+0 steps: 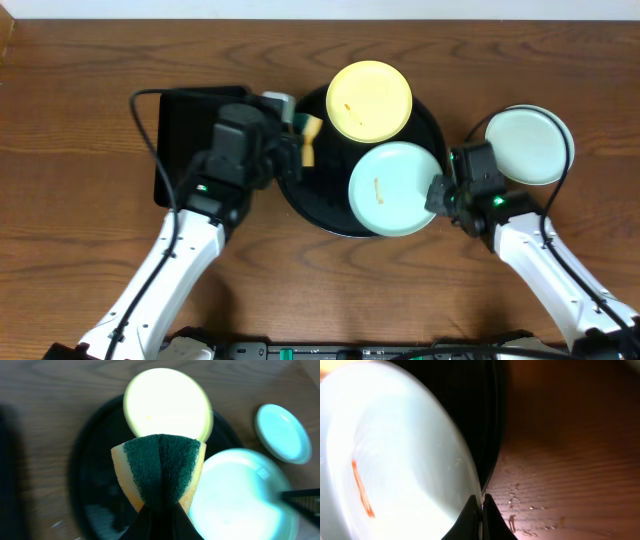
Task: Clean dirty plates on tray and stack at the side
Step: 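Bring the sponge in the left gripper over the held plate, then scrub the held pale green plate with the sponge in the left gripper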
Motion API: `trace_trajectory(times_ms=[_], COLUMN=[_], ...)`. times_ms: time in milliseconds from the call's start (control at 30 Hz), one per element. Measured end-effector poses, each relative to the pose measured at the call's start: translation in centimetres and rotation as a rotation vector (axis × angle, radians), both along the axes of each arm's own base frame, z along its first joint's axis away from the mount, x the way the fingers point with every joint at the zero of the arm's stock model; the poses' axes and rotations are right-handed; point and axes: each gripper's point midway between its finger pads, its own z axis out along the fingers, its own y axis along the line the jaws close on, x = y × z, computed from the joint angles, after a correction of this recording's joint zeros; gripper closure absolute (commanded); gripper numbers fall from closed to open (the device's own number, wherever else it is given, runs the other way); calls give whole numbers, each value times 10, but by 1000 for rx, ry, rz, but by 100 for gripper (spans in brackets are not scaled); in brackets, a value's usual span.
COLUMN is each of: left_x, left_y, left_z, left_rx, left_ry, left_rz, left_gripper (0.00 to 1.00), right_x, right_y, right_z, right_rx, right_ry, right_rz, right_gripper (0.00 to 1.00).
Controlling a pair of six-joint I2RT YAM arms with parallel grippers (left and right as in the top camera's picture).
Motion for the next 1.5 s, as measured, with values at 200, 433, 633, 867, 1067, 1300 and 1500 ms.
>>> trace_trajectory(times_ms=[200, 433, 633, 867, 1067, 1300, 1500], left_x=[-17, -35, -55, -50, -50, -54, -63], left_y=[-44, -90, -123, -129, -129, -139, -158], left_z=[-5, -51, -76, -80, -94, -112, -105], left_rx=[4, 55, 80, 71, 88, 105, 86], left_ry=[1, 85, 117, 100, 129, 151, 109], left_rz=[-99, -214, -306, -310, -310, -334, -377], left_gripper=[93, 92, 92, 93, 93, 92, 93], right_x=[-9, -9, -1, 11, 11, 11, 11], right_y=[1, 1, 2, -1, -2, -3, -3], right_z=[-16, -16, -12, -6, -6, -6, -6], right_rx=[17, 17, 23, 7, -1, -3, -4], right_ry=[24, 24, -12, -67, -69, -69, -68], right_rz=[4, 4, 3, -13, -17, -19, -19], right_gripper=[99, 99, 99, 99, 99, 99, 99])
